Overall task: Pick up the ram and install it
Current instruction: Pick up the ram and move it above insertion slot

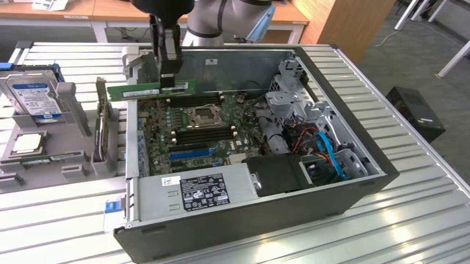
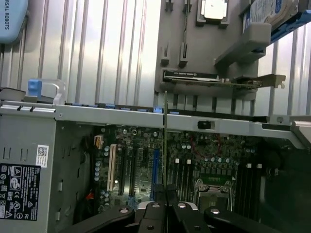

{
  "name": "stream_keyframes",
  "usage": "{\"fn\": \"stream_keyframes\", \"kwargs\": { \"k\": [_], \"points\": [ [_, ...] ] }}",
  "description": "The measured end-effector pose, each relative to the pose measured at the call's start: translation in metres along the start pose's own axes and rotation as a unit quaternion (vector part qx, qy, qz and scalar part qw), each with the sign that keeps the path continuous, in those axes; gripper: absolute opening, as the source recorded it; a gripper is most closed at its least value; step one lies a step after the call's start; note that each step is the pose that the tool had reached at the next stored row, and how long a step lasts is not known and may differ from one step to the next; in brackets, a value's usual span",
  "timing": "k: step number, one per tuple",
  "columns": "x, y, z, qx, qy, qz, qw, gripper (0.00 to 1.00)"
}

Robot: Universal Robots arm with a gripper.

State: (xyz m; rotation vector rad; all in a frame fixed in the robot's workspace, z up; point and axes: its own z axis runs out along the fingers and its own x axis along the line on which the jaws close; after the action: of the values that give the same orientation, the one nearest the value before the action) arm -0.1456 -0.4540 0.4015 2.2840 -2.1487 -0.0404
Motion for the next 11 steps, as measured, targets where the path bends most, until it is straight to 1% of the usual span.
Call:
{"fn": "stream_keyframes", "kwargs": {
  "k": [11],
  "points": [
    [0.002,-0.0308,-0.0007,-0.0005,0.0000,-0.001,1.0000,0.12]
  ]
}}
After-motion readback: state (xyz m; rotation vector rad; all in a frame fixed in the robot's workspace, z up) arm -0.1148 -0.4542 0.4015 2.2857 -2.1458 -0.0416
